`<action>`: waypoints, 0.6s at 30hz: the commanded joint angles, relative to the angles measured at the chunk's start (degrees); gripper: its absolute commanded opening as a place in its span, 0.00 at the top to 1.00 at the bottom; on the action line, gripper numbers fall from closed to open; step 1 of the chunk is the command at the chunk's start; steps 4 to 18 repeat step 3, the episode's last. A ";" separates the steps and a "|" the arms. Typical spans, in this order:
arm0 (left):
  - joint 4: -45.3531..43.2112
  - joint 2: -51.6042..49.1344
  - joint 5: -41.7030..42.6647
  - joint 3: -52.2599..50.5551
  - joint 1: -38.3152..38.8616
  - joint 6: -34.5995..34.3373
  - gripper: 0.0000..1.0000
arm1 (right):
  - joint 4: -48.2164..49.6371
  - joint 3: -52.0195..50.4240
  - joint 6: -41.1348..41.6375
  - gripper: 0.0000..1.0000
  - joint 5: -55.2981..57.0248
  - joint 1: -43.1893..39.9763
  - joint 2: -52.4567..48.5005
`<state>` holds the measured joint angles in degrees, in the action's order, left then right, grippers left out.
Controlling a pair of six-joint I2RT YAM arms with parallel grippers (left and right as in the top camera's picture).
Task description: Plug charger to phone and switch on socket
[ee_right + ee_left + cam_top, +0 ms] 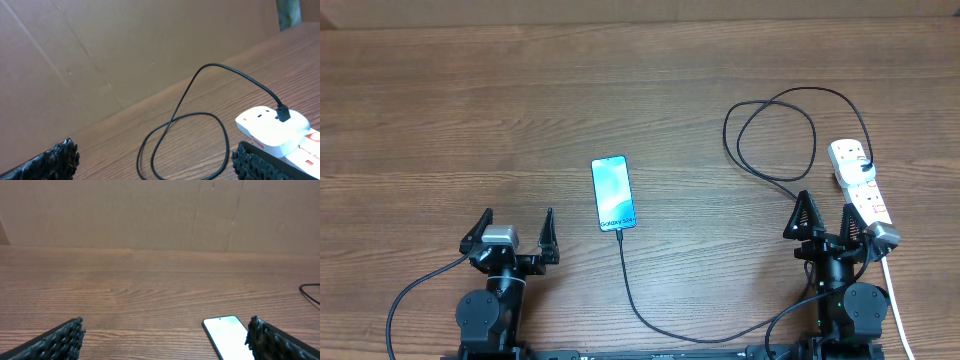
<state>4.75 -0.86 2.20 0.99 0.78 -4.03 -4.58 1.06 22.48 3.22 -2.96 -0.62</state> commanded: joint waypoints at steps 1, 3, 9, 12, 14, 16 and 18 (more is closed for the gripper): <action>-0.24 0.61 0.55 -0.59 0.33 1.05 0.01 | 0.15 -0.61 0.15 0.00 0.07 -0.11 0.39; -0.24 0.61 0.57 -0.59 0.33 1.05 0.01 | 0.15 -0.61 0.15 0.00 0.07 -0.11 0.39; -0.24 0.61 0.57 -0.59 0.33 1.05 0.01 | 0.15 -0.61 0.15 0.00 0.07 -0.11 0.39; -0.24 0.61 0.57 -0.59 0.33 1.05 0.01 | 0.15 -0.61 0.15 0.00 0.07 -0.11 0.39; -0.24 0.61 0.57 -0.59 0.33 1.05 0.01 | 0.15 -0.61 0.15 0.00 0.07 -0.11 0.39; -0.24 0.61 0.57 -0.59 0.33 1.05 0.01 | 0.15 -0.61 0.15 0.00 0.07 -0.11 0.39; -0.24 0.61 0.57 -0.59 0.33 1.05 0.01 | 0.15 -0.61 0.15 0.00 0.07 -0.11 0.39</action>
